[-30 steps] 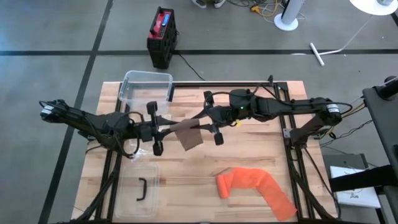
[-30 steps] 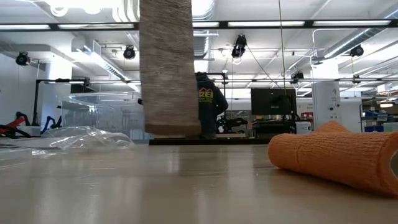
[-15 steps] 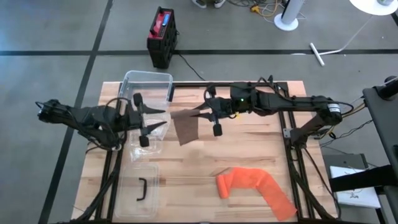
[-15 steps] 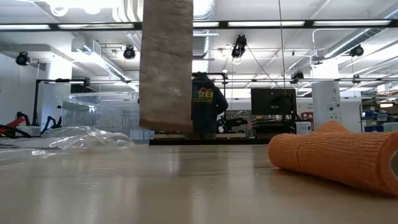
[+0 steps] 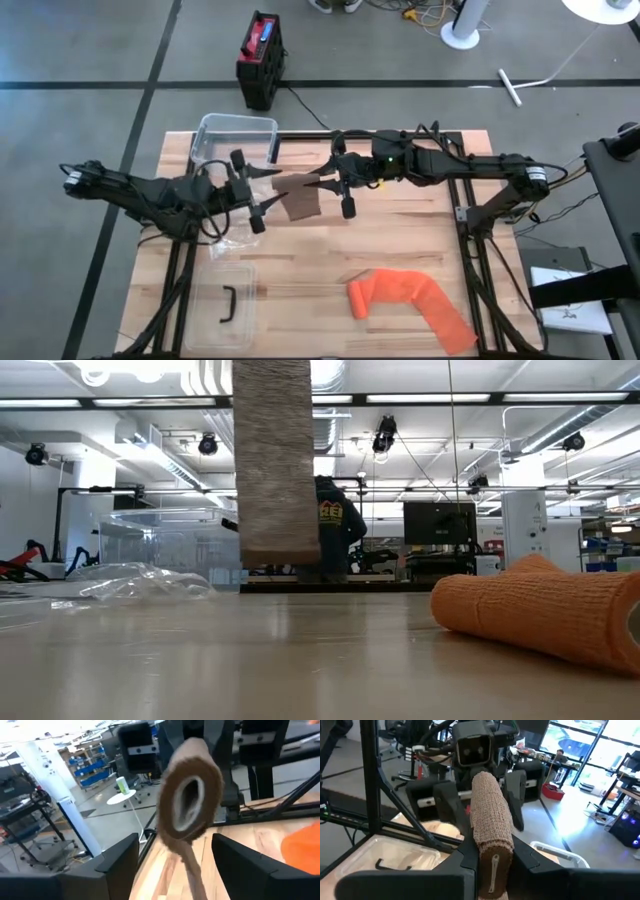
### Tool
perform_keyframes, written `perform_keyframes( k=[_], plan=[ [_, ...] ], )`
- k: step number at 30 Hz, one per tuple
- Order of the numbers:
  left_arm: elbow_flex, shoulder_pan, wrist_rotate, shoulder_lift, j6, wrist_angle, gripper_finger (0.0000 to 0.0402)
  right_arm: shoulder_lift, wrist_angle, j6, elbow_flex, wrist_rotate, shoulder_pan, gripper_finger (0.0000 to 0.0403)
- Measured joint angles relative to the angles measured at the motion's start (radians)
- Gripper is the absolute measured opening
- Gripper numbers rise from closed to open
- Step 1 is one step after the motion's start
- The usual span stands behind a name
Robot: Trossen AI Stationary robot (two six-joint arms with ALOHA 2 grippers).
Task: Roll bandage
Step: Roll the brown bandage
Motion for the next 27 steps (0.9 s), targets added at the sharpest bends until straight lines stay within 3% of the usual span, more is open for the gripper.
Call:
perform_keyframes(
  k=[8, 15, 27],
  plan=[
    [-0.001, 0.053, 0.04, 0.028, 0.046, 0.055, 0.0164, 0.0, 0.021, 0.022, 0.0, -0.074, 0.001, 0.0046],
    [-0.001, 0.059, 0.073, 0.056, 0.074, 0.087, 0.0014, 0.0, 0.025, 0.045, 0.0, -0.076, 0.001, 0.0047],
    [-0.013, 0.058, 0.099, 0.049, 0.03, 0.047, 0.0001, -0.04, 0.027, 0.044, -0.002, -0.062, 0.0, 0.0047]
  ],
)
